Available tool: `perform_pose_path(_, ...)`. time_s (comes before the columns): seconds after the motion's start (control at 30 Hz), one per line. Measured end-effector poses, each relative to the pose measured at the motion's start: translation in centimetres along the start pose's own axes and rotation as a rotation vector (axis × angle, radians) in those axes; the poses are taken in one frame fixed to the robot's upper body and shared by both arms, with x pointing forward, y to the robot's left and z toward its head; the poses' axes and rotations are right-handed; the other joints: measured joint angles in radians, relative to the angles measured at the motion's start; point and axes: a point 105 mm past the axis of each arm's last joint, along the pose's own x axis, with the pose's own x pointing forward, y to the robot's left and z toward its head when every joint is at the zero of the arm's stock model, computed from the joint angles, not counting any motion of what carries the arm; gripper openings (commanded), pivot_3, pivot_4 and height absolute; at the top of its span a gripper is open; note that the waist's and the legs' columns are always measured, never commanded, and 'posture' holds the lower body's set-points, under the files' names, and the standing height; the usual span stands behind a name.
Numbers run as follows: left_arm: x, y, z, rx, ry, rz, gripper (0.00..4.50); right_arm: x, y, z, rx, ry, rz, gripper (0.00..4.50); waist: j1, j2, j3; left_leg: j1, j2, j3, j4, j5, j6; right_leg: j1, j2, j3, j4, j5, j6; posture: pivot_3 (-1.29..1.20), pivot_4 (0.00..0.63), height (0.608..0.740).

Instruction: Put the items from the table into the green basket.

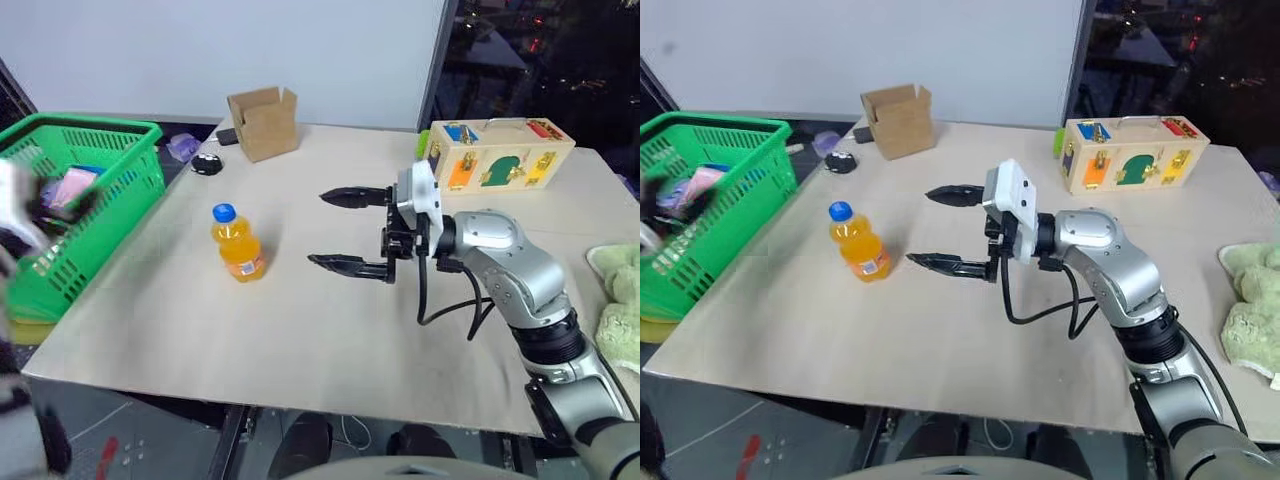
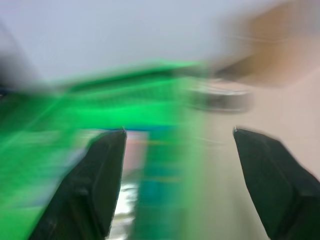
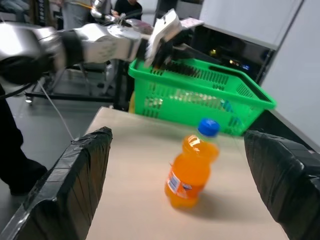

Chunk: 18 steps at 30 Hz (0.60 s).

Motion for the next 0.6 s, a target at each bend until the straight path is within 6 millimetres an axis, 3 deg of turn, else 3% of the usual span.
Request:
perform_pose_path(0.1, -0.7, -4.9, -1.6, -0.081, 0.062, -0.149, 4.31, -1.3, -0.2, -0.8, 0.007, 0.043, -0.037, 4.50, -0.015, -0.001, 0.000, 0.002, 0.001, -0.001, -0.001, 0.000, 0.000, 0.000, 0.002, -0.001, 0.001, -0.002, -0.003, 0.15, 0.000, 0.740)
perform_pose_path(0.23, -2.1, -4.6, -0.3, -0.138, 0.044, -0.125, 4.43, -2.5, 0.3, -2.0, 0.041, 0.092, -0.064, 4.50, -0.022, 0.000, 0.000, 0.003, 0.006, -0.003, -0.001, 0.000, 0.000, 0.000, 0.007, -0.004, 0.002, -0.005, -0.009, 0.15, 0.000, 0.740)
perform_pose_path(0.33, -2.8, -5.0, 0.7, -0.136, 0.050, -0.171, 4.43, -2.6, 0.4, -1.9, 0.035, 0.101, -0.061, 4.50, -0.023, 0.008, 0.003, 0.004, 0.006, -0.002, -0.001, 0.000, 0.000, 0.001, 0.007, -0.004, 0.002, -0.006, -0.010, 0.14, 0.000, 0.740)
perform_pose_path(0.43, -3.0, -6.5, 0.0, -0.159, 0.092, -0.257, 4.43, -2.7, 0.3, -1.8, 0.030, 0.101, -0.069, 4.50, -0.023, 0.011, 0.004, 0.004, 0.005, -0.001, -0.001, 0.000, 0.000, 0.001, 0.007, -0.003, 0.001, -0.006, -0.010, 0.14, 0.000, 0.740)
perform_pose_path(0.6, -1.4, -8.6, -1.5, -0.141, 0.145, -0.304, 4.43, -2.7, 0.3, -1.7, 0.027, 0.100, -0.075, 4.50, -0.020, 0.012, 0.004, 0.003, 0.004, -0.001, -0.001, 0.000, 0.000, 0.001, 0.006, -0.003, 0.001, -0.006, -0.010, 0.12, 0.000, 0.740)
